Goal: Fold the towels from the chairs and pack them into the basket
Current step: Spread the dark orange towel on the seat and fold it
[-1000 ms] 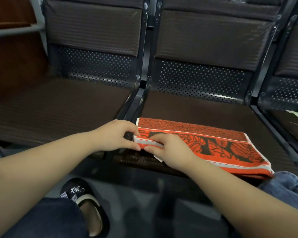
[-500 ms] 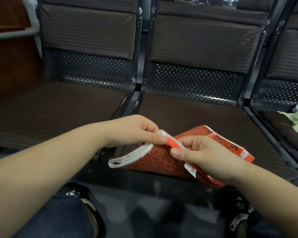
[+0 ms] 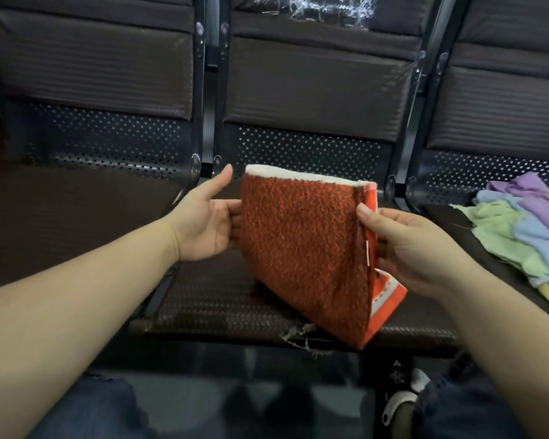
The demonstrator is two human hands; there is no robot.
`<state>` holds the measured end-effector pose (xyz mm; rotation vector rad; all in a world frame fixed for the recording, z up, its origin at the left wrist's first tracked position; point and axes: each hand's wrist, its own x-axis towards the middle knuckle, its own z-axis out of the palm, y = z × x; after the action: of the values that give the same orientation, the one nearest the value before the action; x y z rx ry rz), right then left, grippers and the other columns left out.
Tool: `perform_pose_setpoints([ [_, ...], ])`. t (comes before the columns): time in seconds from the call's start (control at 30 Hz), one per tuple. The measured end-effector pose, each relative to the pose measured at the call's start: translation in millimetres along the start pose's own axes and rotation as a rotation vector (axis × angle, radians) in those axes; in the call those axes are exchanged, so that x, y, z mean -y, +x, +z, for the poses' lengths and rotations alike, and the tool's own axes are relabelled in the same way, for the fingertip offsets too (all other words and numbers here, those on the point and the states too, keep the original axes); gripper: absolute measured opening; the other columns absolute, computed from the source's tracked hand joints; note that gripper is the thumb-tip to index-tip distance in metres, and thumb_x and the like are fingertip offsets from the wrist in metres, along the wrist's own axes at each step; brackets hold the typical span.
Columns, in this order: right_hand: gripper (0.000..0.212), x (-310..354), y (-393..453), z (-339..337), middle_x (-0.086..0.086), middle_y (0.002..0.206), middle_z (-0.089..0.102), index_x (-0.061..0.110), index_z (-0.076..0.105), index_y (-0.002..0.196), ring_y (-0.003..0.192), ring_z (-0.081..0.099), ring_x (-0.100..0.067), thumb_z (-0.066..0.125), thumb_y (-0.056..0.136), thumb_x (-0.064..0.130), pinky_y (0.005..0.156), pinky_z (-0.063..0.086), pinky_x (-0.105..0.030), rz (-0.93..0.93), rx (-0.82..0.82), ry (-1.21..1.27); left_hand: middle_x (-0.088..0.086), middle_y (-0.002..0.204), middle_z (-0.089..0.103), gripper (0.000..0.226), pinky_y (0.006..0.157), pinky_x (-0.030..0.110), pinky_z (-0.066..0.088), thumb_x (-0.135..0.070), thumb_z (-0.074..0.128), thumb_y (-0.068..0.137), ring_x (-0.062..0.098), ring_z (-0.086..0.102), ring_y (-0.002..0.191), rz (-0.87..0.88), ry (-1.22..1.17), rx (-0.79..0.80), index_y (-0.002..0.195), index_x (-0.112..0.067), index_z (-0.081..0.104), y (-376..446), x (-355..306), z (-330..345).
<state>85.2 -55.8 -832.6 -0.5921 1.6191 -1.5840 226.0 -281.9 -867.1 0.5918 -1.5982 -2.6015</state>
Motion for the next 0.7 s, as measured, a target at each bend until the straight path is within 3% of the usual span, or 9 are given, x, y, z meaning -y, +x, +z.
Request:
perform_pose_setpoints([
  [0.17,0.035,8.7,3.9,-35.7,0.0,0.071,0.068,0.015,0.063,0.081,0.058,0.063,-0.009,0.071,0.058,0.04,0.054,0.053,-0.021,0.147,-0.094,-0.145,0.003,0.085,0.07,0.056,0.081,0.035,0.043,-0.06,0.044,0.074,0.018,0.062,0.081,-0.039,0.117,-0.021,0.09,-0.014,0.071,33.8,11.8,31.9],
  [0.27,0.023,3.5,10.8,-57.1,-0.001,0.073,0.068,0.017,0.063,0.08,0.061,0.062,-0.012,0.07,0.069,0.035,0.053,0.052,-0.022,0.247,-0.133,-0.287,-0.005,0.089,0.073,0.039,0.076,0.029,0.043,-0.048,0.042,0.09,0.01,0.064,0.083,-0.071,0.194,-0.053,0.099,-0.02,0.067,52.8,22.8,45.0],
  [0.37,0.022,-8.9,18.4,-73.7,-0.01,0.085,0.066,0.014,0.063,0.083,0.066,0.061,-0.017,0.073,0.075,0.031,0.06,0.051,-0.028,0.45,-0.121,-0.473,0.005,0.107,0.071,0.028,0.079,0.028,0.046,-0.037,0.054,0.091,0.015,0.065,0.091,-0.147,0.336,-0.116,0.101,-0.017,0.069,68.0,34.6,50.4],
  [0.5,0.027,-18.2,22.4,-79.1,-0.006,0.076,0.066,0.01,0.062,0.087,0.067,0.063,-0.017,0.069,0.083,0.036,0.059,0.051,-0.028,0.704,-0.029,-0.67,0.001,0.098,0.069,0.017,0.083,0.027,0.043,-0.032,0.063,0.089,0.018,0.063,0.096,-0.162,0.789,-0.192,0.093,-0.017,0.069,81.0,46.0,45.4],
  [0.63,0.044,-20.6,29.7,-79.6,-0.006,0.09,0.067,0.011,0.061,0.098,0.07,0.063,-0.017,0.071,0.077,0.049,0.055,0.051,-0.027,0.716,-0.096,-0.656,-0.002,0.099,0.066,0.026,0.082,0.028,0.039,-0.041,0.06,0.09,0.017,0.06,0.098,-0.181,0.991,-0.197,0.099,-0.017,0.067,84.8,47.8,46.3],
  [0.7,0.037,-23.4,33.3,-77.2,-0.007,0.089,0.066,0.01,0.06,0.097,0.071,0.063,-0.018,0.071,0.08,0.041,0.055,0.051,-0.027,0.683,-0.151,-0.694,-0.002,0.098,0.063,0.028,0.08,0.029,0.037,-0.043,0.056,0.092,0.017,0.058,0.096,-0.175,1.058,-0.204,0.097,-0.018,0.065,85.0,48.2,48.2],
])
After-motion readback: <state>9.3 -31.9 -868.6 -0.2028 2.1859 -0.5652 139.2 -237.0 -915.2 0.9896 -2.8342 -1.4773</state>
